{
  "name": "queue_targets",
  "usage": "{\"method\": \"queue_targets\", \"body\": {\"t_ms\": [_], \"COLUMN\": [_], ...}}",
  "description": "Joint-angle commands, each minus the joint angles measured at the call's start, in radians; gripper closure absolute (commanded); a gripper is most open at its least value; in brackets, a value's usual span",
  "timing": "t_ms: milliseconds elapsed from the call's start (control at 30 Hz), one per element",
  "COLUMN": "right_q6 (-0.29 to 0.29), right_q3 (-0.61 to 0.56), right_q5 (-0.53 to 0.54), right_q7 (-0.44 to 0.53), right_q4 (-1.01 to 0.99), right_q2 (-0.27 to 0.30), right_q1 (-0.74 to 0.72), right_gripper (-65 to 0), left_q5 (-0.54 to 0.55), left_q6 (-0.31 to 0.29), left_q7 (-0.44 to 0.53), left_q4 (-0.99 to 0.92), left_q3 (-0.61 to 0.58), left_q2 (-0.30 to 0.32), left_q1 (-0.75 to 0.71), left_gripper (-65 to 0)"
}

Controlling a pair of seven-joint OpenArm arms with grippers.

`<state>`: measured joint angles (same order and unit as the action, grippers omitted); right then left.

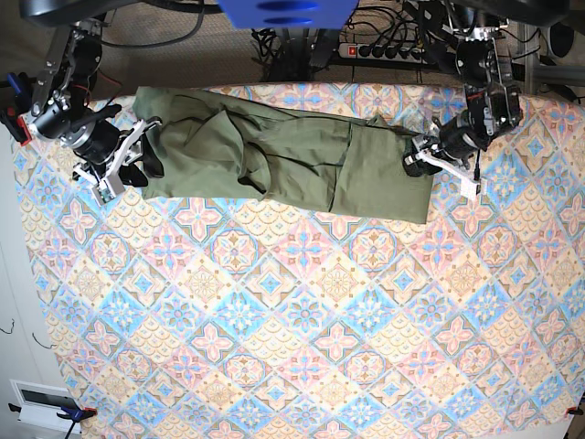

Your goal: Layout the t-shirt on the table in an organized manner, then fold the t-shirt properly

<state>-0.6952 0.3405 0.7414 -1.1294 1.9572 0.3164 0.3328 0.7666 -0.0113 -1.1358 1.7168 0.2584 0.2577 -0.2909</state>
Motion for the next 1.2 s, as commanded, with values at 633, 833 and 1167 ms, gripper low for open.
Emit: {"method": "queue_targets", "body": {"t_ms": [633, 833, 1167], "right_q6": [-0.003, -0.003, -0.003], "right_q3": [0.007, 0.012, 0.042], "right_q5": [0.016, 0.014, 0.014], "right_q7": [-0.116, -0.116, -0.116], "right_q4": [-0.155, -0.295, -0.401], "right_q2": [0.016, 0.020, 0.076], "right_q1": [-0.033, -0.134, -0.174], "right_gripper": [-22.5, -23.1, -41.4], "left_q5": [0.046, 0.046, 0.046], "left_q6": [0.000, 0.000, 0.000], "left_q7": [-0.016, -0.016, -0.011], "left_q4": [0.096, 0.094, 0.094], "left_q3": [-0.067, -0.067, -0.092], "left_q2": [0.009, 0.004, 0.009], "left_q1": [-0.043, -0.043, -0.054], "left_gripper": [-25.1, -25.1, -25.1]}}
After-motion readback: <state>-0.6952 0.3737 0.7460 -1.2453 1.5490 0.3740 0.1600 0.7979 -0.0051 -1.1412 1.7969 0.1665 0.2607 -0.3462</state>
